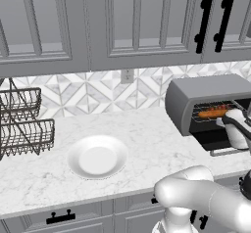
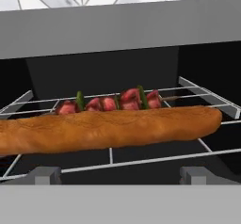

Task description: Pick up the kebab skewer and baguette bread, and place them inside the toaster oven. Close the toaster oven door and start by setting the timer.

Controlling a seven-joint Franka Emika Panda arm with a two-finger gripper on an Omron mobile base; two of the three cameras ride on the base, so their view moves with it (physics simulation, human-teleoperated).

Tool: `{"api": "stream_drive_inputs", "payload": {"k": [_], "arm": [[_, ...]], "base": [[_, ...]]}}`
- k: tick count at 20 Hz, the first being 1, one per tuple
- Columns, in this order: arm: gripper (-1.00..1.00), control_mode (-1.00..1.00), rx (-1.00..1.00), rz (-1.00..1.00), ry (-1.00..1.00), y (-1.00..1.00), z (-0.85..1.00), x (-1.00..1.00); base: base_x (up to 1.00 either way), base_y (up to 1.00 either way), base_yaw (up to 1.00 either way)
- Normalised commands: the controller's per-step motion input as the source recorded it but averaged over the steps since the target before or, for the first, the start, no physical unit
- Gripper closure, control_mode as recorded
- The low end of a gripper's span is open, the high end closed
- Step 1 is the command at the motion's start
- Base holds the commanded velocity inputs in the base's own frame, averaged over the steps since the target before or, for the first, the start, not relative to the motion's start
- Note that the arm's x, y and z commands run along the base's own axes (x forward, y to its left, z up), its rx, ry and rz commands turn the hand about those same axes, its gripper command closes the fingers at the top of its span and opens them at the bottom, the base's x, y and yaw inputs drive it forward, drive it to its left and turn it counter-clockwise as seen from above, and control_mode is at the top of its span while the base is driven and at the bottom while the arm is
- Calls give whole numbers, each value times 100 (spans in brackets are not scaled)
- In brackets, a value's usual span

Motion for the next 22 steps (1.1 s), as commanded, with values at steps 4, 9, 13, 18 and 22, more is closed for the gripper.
{"api": "stream_drive_inputs", "payload": {"k": [4, 9, 13, 18, 22], "arm": [[-100, -100, 0, 0, 3, 0, 0, -20], [-100, -100, 0, 0, 4, 0, -1, -3], [-100, -100, 0, 0, 0, 0, 0, 10], [-100, -100, 0, 0, 0, 0, 0, 23], [-100, -100, 0, 0, -1, 0, 0, 20]], "base": [[0, 0, 0], [0, 0, 0], [0, 0, 0], [0, 0, 0], [0, 0, 0]]}}
